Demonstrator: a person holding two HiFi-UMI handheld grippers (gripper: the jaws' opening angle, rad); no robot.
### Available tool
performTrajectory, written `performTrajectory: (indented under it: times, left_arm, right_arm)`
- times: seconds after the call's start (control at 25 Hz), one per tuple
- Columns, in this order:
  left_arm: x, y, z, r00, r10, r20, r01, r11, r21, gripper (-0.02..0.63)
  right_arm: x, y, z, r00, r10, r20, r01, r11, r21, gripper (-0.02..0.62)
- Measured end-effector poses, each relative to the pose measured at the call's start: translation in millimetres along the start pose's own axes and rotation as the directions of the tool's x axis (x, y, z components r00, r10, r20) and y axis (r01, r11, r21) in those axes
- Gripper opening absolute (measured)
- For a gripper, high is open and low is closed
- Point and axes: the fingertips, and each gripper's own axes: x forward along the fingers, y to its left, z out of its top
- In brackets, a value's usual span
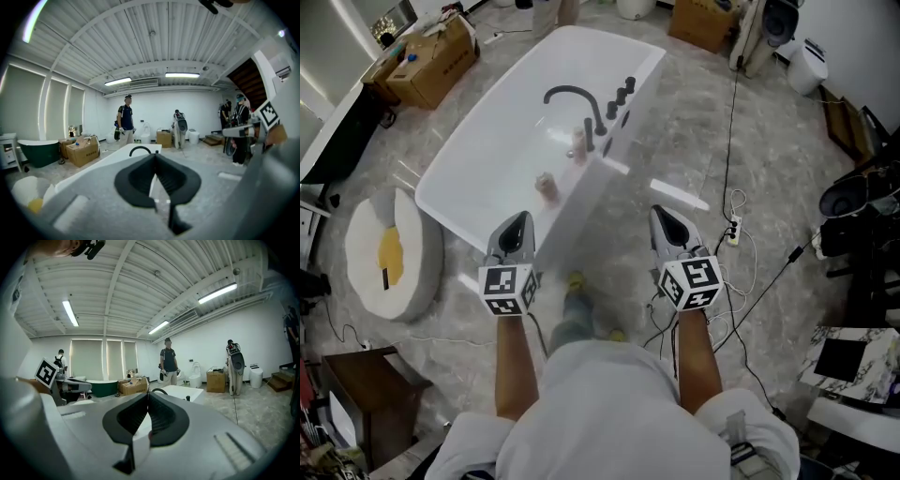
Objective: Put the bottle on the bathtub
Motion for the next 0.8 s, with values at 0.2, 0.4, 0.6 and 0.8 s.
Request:
performTrajectory:
  times: [0.2,0.4,0.6,0.8]
  left_arm:
    - [-18.7,-12.2,13.3,1.000,0.021,0.021,-0.021,1.000,0.009,-0.006]
    - [-32.0,-23.8,18.0,0.999,0.033,0.031,-0.033,0.999,0.011,-0.006]
    - [-39.3,-29.0,20.3,0.999,0.039,0.031,-0.040,0.999,0.009,-0.006]
    - [-39.8,-36.8,26.9,0.999,0.037,0.038,-0.038,0.999,0.019,-0.006]
  right_arm:
    - [-18.1,0.2,8.5,1.000,0.005,0.005,-0.004,1.000,-0.020,0.003]
    - [-34.0,0.5,11.2,1.000,0.020,0.012,-0.019,0.999,-0.030,0.003]
    - [-44.3,1.4,14.3,1.000,0.022,0.018,-0.021,0.999,-0.039,0.003]
    - [-51.5,-2.6,18.6,0.999,0.021,0.025,-0.020,0.999,-0.041,0.003]
